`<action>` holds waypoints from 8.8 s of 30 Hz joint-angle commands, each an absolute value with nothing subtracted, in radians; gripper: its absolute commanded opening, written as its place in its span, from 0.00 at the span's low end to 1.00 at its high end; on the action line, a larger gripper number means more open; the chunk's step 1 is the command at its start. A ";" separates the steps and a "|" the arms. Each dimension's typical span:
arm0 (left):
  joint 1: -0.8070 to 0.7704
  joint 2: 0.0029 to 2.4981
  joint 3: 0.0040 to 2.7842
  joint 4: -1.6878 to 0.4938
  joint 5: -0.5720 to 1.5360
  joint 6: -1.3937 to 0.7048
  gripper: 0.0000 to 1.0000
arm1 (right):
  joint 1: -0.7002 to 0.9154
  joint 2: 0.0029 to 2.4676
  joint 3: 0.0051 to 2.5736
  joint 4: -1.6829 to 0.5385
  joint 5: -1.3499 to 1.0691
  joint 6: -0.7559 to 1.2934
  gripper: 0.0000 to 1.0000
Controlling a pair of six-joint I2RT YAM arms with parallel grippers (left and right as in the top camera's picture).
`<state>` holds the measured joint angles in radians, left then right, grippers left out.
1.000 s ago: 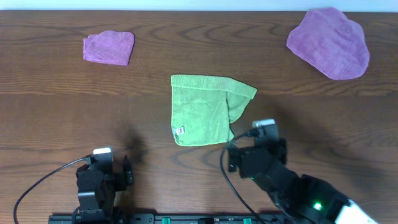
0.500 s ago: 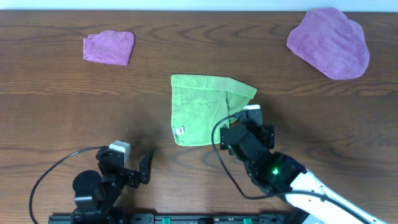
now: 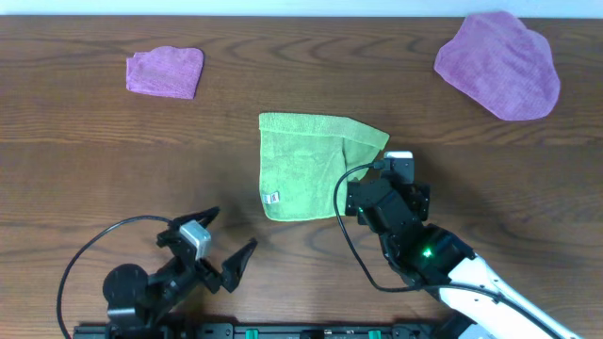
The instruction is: Fold the cloth
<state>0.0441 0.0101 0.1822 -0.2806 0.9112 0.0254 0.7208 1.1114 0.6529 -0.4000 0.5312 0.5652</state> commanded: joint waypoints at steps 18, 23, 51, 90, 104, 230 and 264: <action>0.045 0.004 0.176 -0.153 1.321 0.022 0.95 | 0.715 1.096 0.646 -0.416 0.493 0.552 0.99; 0.046 0.004 0.177 -0.136 1.325 0.022 0.95 | 0.715 1.096 0.646 -0.422 0.479 0.551 0.99; -0.184 0.946 0.436 0.086 0.706 -0.348 0.97 | 0.645 1.094 0.879 -0.654 0.467 0.432 0.99; -0.316 1.768 1.308 -0.611 0.260 -0.096 0.67 | 0.460 0.954 0.907 -0.719 0.364 0.442 0.90; -0.316 1.766 1.325 -0.661 0.242 -0.351 0.73 | 0.399 0.954 0.907 -0.690 0.312 0.327 0.90; -0.215 2.076 1.452 -0.331 0.506 -0.205 0.06 | 0.400 1.030 0.907 -0.691 0.235 0.305 0.81; -0.152 2.076 1.452 -0.273 0.269 -0.265 0.06 | 0.420 1.459 0.907 -0.380 -0.155 0.257 0.01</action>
